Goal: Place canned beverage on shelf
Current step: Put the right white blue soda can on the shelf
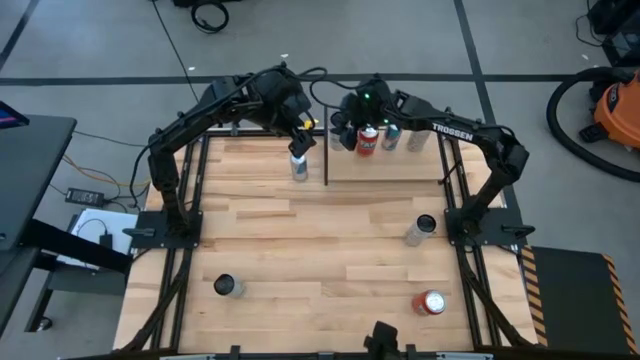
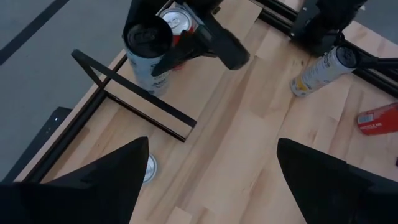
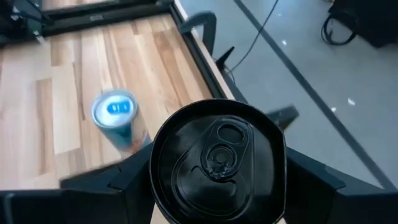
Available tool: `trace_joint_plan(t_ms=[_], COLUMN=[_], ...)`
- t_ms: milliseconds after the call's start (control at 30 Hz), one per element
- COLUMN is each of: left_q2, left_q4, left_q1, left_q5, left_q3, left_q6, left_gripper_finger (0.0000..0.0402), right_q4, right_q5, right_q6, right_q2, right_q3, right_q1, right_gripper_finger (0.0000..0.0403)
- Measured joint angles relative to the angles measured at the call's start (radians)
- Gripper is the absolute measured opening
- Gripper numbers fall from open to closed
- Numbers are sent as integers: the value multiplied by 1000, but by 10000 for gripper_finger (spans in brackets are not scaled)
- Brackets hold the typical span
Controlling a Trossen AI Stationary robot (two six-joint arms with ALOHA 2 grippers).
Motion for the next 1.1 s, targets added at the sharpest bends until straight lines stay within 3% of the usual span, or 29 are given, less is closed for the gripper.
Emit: trace_joint_plan(t_ms=[300,1100], left_q2=[0,0], left_q4=[0,0], left_q1=[0,0], left_q5=[0,0], left_q3=[0,0], left_q6=[-2,6], left_gripper_finger=[357,357], right_q4=[123,183], right_q5=[-50,-129], right_q6=[10,-10], right_q2=[-1,1], right_q3=[-94,-192], right_q1=[-19,-73], right_gripper_finger=[269,270])
